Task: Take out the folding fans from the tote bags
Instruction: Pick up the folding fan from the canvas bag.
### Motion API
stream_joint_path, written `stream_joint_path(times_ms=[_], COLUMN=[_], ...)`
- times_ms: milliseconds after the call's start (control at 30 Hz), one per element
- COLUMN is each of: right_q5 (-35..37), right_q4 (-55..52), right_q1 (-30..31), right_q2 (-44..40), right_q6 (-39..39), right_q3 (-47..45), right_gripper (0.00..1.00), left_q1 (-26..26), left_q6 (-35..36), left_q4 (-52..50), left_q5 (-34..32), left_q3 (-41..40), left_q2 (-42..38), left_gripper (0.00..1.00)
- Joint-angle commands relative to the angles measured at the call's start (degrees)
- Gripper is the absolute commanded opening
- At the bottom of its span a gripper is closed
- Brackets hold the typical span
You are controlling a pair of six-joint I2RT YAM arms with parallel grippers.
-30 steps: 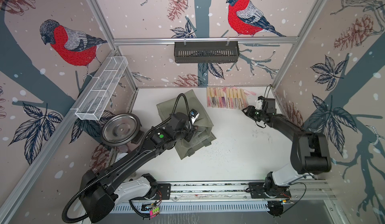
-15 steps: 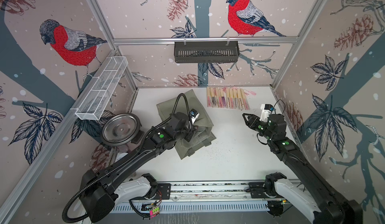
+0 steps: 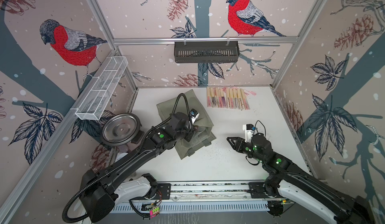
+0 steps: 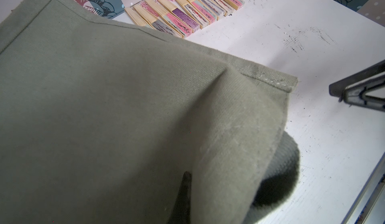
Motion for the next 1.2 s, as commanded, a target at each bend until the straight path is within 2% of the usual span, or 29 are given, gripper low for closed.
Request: stream_joint_path(times_ms=[0, 200, 300, 367, 500, 667, 900, 1167], right_q5=[5.10, 12.30, 13.89, 14.49, 15.06, 12.38, 12.15, 11.39], right_q4=[10.61, 30.95, 36.42, 38.81, 50.44, 53.26, 61.56, 69.13], right_q1=[6.58, 20.97, 24.21, 24.57, 25.00, 25.50, 25.61, 22.08], right_q2=[3.04, 15.03, 21.64, 25.31, 34.04, 45.54, 60.33, 71.21], right_q6=[7.20, 10.13, 8.96, 10.99, 14.74, 15.48, 22.05, 27.80], right_q3=[-3.34, -5.84, -3.30, -1.93, -0.89, 7.07, 12.61, 18.12], right_gripper=[0.39, 0.36, 0.36, 0.32, 0.31, 0.29, 0.27, 0.29], left_q1=[0.13, 0.12, 0.12, 0.12, 0.12, 0.12, 0.25, 0.43], left_q6=[0.37, 0.01, 0.01, 0.01, 0.01, 1.01, 0.99, 1.07], left_q4=[1.12, 1.25, 1.29, 1.37, 1.44, 1.07, 1.27, 0.92], left_q5=[-0.19, -1.47, -0.94, -0.62, -0.09, 1.01, 0.52, 0.41], left_q3=[0.53, 0.43, 0.36, 0.28, 0.80, 0.86, 1.67, 3.26], left_q2=[0.02, -0.16, -0.16, -0.41, -1.17, -2.52, -2.42, -1.91], left_gripper=[0.00, 0.00, 0.00, 0.00, 0.00, 0.00, 0.00, 0.00])
